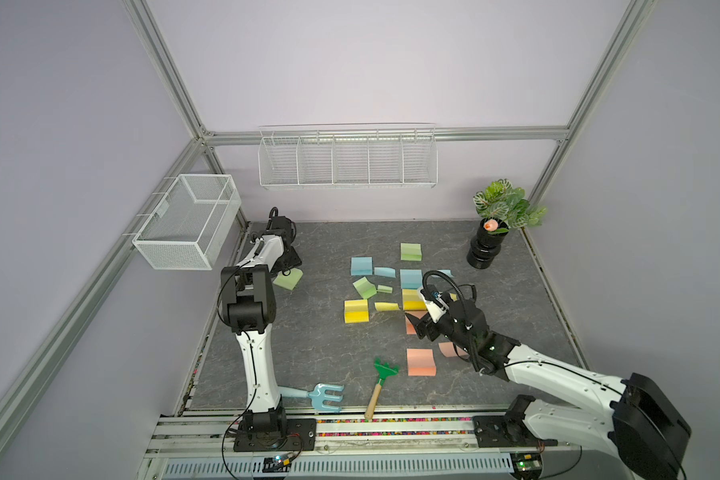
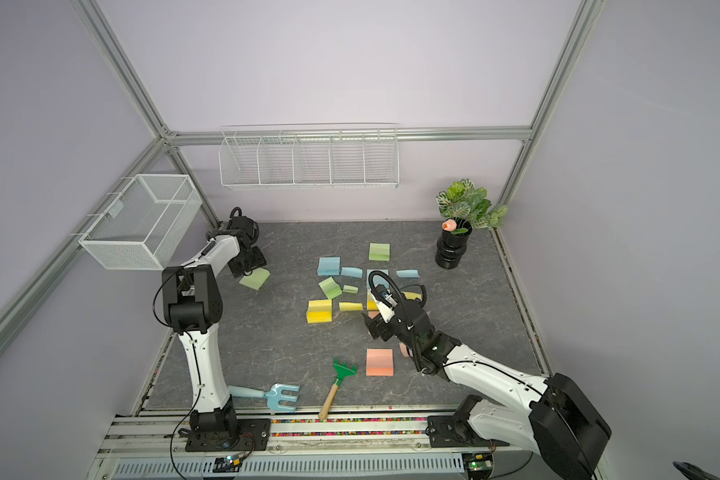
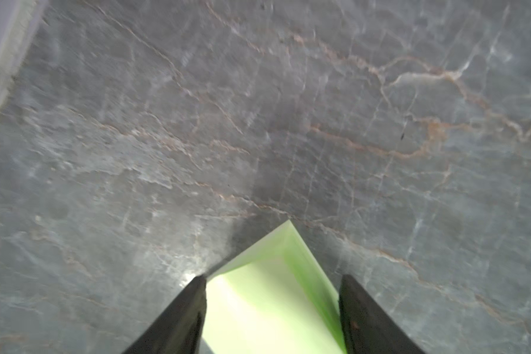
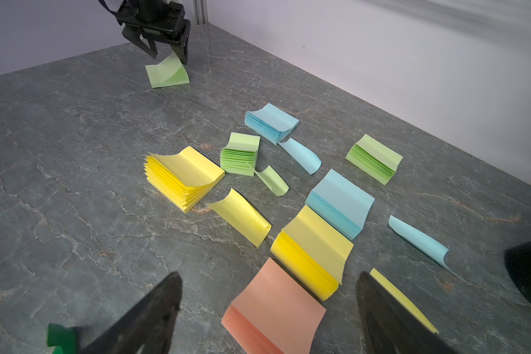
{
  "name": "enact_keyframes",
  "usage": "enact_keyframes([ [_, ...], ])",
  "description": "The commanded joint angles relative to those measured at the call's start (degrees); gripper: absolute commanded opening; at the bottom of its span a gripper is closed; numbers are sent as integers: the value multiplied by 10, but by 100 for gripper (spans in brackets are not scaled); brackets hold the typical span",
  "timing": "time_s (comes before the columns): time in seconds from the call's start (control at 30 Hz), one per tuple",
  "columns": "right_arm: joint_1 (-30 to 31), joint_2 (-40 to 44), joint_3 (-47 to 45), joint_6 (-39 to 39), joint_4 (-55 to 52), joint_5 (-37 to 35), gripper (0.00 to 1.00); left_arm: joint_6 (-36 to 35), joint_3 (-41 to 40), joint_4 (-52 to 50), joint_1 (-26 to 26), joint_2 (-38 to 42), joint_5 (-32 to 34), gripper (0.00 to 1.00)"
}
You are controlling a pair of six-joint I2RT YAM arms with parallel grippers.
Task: Tear off pages from different memo pads
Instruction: Move the memo pad to the center of the board.
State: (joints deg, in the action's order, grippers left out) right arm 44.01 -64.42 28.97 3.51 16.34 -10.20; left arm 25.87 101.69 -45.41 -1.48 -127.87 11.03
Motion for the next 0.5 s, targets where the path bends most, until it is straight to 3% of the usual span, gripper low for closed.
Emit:
enact_keyframes([
  [0.0, 2, 11, -2, 4, 6, 6, 89, 41, -78, 9, -1, 26, -11, 69],
  [0.17, 2, 15, -1, 4, 6, 7, 89, 104, -264, 102, -22, 121, -53, 64],
  [0.3, 2, 22, -7, 2, 10, 10, 89, 123, -391, 138, -41, 221, -36, 66],
  [0.47, 2, 35, -14, -2, 17, 11, 89, 126, -499, 161, -55, 306, -63, 65],
])
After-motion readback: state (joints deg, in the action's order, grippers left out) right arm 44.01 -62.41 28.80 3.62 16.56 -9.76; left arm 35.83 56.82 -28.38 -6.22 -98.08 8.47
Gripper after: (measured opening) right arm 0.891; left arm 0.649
